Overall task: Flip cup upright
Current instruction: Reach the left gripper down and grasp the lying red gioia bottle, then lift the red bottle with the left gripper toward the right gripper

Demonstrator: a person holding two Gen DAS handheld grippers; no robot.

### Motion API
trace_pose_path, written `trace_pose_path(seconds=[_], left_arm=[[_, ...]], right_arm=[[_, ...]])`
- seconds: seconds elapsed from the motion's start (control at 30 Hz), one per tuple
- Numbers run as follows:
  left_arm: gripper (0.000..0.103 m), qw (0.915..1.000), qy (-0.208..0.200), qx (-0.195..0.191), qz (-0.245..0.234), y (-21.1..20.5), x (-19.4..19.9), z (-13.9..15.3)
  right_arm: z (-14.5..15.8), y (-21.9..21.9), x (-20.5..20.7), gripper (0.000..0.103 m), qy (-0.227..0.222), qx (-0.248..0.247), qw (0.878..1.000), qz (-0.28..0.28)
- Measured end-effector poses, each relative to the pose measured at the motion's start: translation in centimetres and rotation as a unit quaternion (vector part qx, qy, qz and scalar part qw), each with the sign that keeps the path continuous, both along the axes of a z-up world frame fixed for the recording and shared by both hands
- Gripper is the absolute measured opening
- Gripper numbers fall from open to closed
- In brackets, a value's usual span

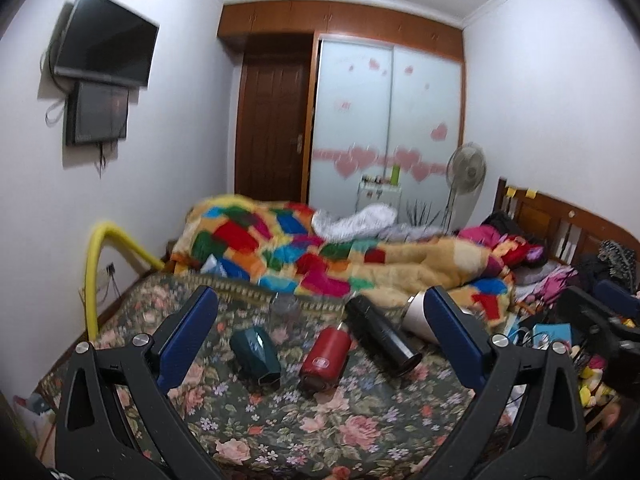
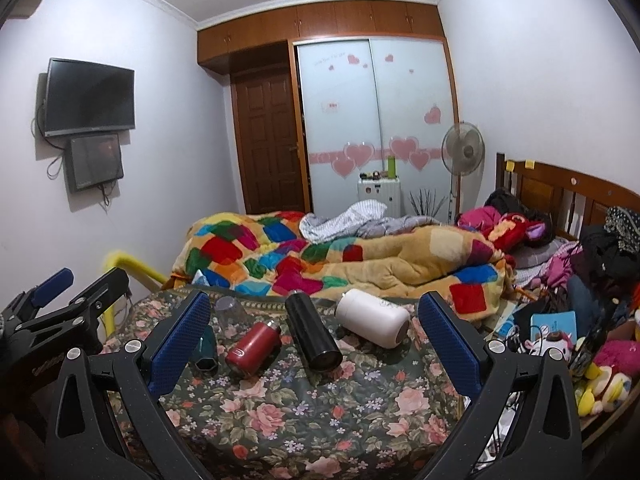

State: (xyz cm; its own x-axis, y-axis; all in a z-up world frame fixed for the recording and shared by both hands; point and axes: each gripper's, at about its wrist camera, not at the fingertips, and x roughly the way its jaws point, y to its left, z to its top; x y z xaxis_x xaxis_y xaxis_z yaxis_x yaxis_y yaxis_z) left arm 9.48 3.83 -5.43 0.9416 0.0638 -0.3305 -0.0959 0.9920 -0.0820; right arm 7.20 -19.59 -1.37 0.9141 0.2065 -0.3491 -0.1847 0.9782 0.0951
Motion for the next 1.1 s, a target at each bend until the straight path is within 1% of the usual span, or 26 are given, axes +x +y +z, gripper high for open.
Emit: trace_pose_path(seconds=[0.03,0.13,0.23,0.33,0.37,0.43,0.47,0.5,0.57,0.67,0.8,0.93,1.1], left_arm=[[0.103,0.9999,0.013,0.000,0.001,0.4,1.1,-0.7],[0.103,0.9975,0.070,0.003,0.003,1.4,5.2,-3.5],[0.103,0.9921,0.125,0.005,-0.007,2.2,9.1,-6.6],[0.103,0.9841,0.174,0.012,-0.031,2.2,12.6,-9.6],[0.100,0.9802,0.192,0.012,-0.047,2.0,13.9,-10.8],[0.096,0.9736,0.217,0.009,-0.070,1.5,15.6,-12.4],[0.093,0.9686,0.234,0.006,-0.083,1.2,16.8,-13.4],[0.091,0.9652,0.246,0.006,-0.089,1.0,17.6,-14.2],[0.081,0.9565,0.274,0.002,-0.102,0.6,19.5,-15.9],[0.077,0.9470,0.300,-0.004,-0.115,0.4,21.4,-17.7],[0.073,0.9404,0.319,0.010,-0.118,-0.1,23.3,-19.3],[0.066,0.9341,0.336,0.015,-0.120,-0.6,24.4,-20.7],[0.064,0.9360,0.332,0.039,-0.111,-1.2,25.0,-21.3]], right_arm=[[-0.4,0.1,0.6,0.103,0.007,-0.002,1.000,-0.001],[-1.5,0.2,2.5,0.103,0.029,-0.008,1.000,-0.008],[-2.6,0.2,4.3,0.103,0.051,-0.012,0.999,-0.011],[-3.8,0.3,5.9,0.103,0.073,-0.018,0.997,-0.015],[-4.3,0.4,6.4,0.103,0.079,-0.020,0.997,-0.017],[-5.0,0.4,7.4,0.103,0.090,-0.023,0.995,-0.019],[-5.3,0.5,7.8,0.103,0.095,-0.024,0.995,-0.020],[-5.5,0.5,8.2,0.103,0.101,-0.025,0.994,-0.021],[-6.1,0.6,8.9,0.103,0.111,-0.026,0.993,-0.022],[-6.7,0.7,9.7,0.103,0.121,-0.027,0.992,-0.023],[-7.4,1.0,10.7,0.103,0.132,-0.028,0.991,-0.021],[-7.7,1.2,11.3,0.103,0.139,-0.027,0.990,-0.018],[-7.9,1.4,11.4,0.103,0.141,-0.029,0.990,-0.016]])
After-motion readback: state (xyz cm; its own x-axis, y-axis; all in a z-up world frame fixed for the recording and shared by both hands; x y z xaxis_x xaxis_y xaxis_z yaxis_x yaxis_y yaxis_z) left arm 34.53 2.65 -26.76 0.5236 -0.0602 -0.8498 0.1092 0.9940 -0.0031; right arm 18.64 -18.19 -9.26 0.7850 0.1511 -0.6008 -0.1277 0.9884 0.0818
